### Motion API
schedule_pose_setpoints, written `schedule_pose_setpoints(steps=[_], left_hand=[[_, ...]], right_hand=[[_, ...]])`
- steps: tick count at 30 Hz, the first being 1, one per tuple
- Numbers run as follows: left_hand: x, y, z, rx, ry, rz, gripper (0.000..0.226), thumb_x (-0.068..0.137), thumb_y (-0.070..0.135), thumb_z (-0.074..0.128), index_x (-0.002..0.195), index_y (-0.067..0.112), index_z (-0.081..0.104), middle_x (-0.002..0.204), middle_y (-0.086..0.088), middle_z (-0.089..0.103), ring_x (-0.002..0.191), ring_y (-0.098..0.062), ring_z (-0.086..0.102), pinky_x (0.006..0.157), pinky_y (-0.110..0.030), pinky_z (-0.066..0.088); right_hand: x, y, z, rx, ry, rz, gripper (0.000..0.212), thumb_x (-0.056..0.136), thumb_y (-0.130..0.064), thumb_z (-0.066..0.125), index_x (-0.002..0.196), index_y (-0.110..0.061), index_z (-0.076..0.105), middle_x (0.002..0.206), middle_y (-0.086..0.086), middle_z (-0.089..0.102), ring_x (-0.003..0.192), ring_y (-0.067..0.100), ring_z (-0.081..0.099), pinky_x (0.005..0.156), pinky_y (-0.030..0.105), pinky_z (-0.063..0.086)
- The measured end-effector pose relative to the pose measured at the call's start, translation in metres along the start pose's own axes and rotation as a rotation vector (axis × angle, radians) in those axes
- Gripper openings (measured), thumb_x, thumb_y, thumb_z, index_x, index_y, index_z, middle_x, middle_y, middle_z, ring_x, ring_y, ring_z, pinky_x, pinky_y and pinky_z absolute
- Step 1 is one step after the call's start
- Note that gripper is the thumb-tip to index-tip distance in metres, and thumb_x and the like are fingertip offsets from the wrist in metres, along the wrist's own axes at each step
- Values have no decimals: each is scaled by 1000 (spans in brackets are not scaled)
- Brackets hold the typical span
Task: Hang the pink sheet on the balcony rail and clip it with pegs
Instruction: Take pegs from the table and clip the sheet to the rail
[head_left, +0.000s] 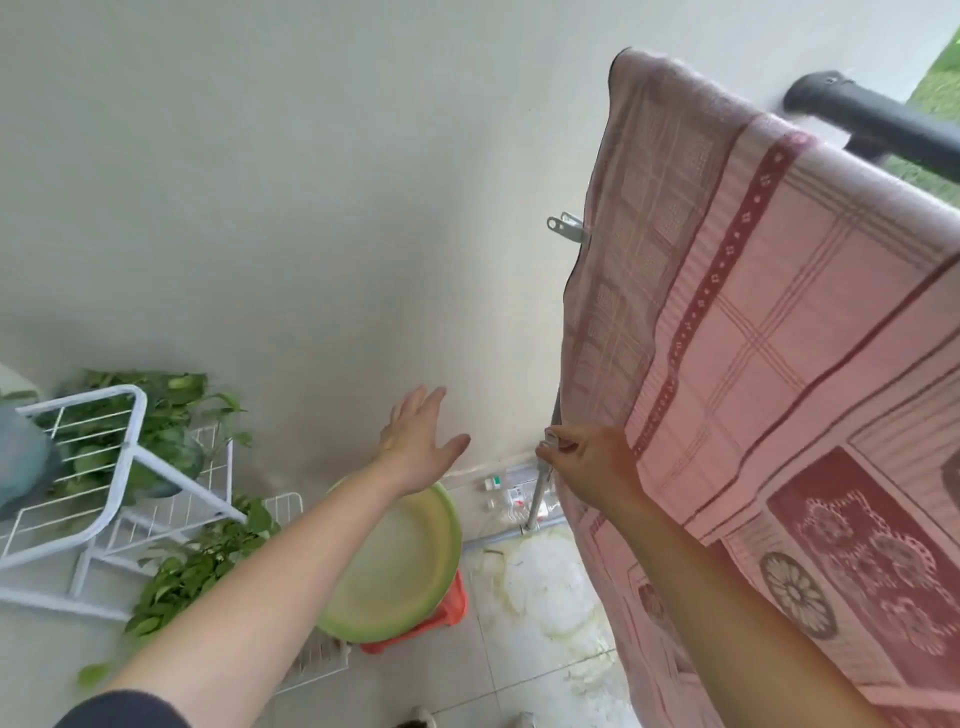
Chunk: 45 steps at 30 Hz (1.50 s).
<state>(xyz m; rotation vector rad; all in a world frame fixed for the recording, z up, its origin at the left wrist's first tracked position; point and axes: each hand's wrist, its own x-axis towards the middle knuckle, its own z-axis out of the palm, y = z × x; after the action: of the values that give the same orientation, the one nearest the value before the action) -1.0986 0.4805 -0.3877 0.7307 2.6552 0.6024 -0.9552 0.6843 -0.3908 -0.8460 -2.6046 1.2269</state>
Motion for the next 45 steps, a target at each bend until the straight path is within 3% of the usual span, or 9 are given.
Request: schedule_pose_setpoints(steps=[5, 13, 16, 20, 25, 27, 32, 36, 45], left_hand=[[79, 12, 23, -139, -85, 104, 65, 95, 39, 59, 149, 16, 33, 154, -3, 36, 143, -23, 27, 116, -34, 22], [156, 88, 66, -546, -256, 265, 70, 91, 37, 65, 150, 16, 34, 152, -5, 38, 141, -18, 34, 116, -36, 30], [157, 101, 65, -730, -277, 232, 47, 86, 37, 66, 130, 26, 53, 106, -2, 66, 98, -12, 63, 86, -33, 53], [163, 69, 68, -710, -398, 271, 40, 88, 41, 67, 75, 4, 57, 60, -1, 40, 52, -10, 37, 54, -30, 35], [188, 41, 56, -687, -473, 264, 48, 76, 47, 80, 95, 4, 72, 97, -6, 69, 89, -18, 65, 81, -32, 52], [200, 38, 54, -743, -482, 193, 69, 64, 52, 86, 97, -4, 65, 90, -9, 68, 79, -22, 63, 77, -37, 51], [213, 45, 66, -508, -619, 291, 36, 69, 13, 79, 102, 14, 63, 98, -3, 71, 91, -20, 69, 81, -38, 59], [224, 31, 99, -47, -680, 404, 17, 79, 22, 71, 93, 15, 71, 92, -5, 70, 90, -27, 66, 77, -36, 56], [226, -17, 179, 76, -709, 371, 23, 88, 33, 61, 107, 22, 66, 108, 1, 68, 103, -26, 62, 86, -41, 52]], right_hand=[[31, 22, 6, -94, -9, 68, 27, 78, -42, 77, 98, -25, 77, 84, -15, 67, 80, 3, 64, 69, 23, 47], [22, 34, 14, -249, -13, 289, 43, 82, -47, 74, 121, -29, 71, 109, -7, 70, 99, 12, 66, 84, 32, 54], [19, 37, 14, -257, 3, 348, 47, 82, -47, 75, 125, -29, 69, 112, -5, 71, 98, 12, 66, 85, 32, 54], [17, 42, 28, -265, 12, 407, 45, 80, -48, 75, 122, -33, 69, 112, -7, 70, 96, 9, 66, 83, 30, 54], [22, 45, 38, -257, 29, 426, 42, 78, -54, 74, 116, -35, 72, 106, -13, 73, 91, 3, 66, 77, 25, 53], [24, 45, 42, -267, 23, 417, 45, 78, -54, 73, 117, -33, 71, 108, -13, 72, 92, 4, 67, 80, 27, 54], [24, 42, 50, -171, 30, 418, 46, 79, -46, 78, 121, -30, 70, 109, -10, 72, 89, 2, 66, 84, 28, 56], [22, 49, 55, -125, 30, 444, 44, 78, -45, 79, 120, -33, 71, 107, -11, 70, 91, 2, 66, 86, 28, 55], [48, 86, 98, -110, 214, 417, 32, 83, -30, 76, 113, -26, 68, 107, -7, 67, 92, 10, 66, 84, 37, 56]])
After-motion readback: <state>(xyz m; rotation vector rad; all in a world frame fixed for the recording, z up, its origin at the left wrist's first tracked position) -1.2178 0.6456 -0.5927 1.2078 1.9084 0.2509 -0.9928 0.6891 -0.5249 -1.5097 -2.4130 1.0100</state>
